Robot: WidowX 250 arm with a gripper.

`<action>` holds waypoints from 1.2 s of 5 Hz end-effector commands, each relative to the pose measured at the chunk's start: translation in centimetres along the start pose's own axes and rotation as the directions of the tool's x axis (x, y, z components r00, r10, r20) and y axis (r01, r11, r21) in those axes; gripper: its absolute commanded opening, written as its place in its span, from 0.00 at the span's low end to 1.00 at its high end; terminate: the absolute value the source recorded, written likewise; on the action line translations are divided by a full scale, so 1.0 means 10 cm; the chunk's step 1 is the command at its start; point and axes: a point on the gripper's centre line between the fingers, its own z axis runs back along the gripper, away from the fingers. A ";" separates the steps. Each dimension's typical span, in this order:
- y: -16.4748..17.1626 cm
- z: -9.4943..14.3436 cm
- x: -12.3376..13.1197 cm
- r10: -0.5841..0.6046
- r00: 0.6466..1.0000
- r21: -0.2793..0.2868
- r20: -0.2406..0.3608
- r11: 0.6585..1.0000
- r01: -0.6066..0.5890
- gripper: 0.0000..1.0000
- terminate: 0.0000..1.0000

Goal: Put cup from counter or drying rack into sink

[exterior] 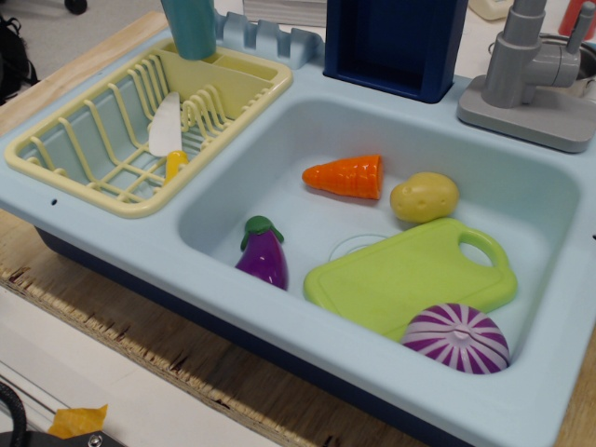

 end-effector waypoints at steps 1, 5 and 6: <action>0.10 0.02 0.06 0.007 1.000 0.024 0.027 1.000 -0.008 1.00 0.00; -0.16 -0.22 -0.06 0.092 0.994 -0.073 -0.053 0.993 -0.095 0.00 0.00; -0.31 -0.09 -0.03 0.103 0.992 -0.087 -0.072 0.990 -0.109 0.00 0.00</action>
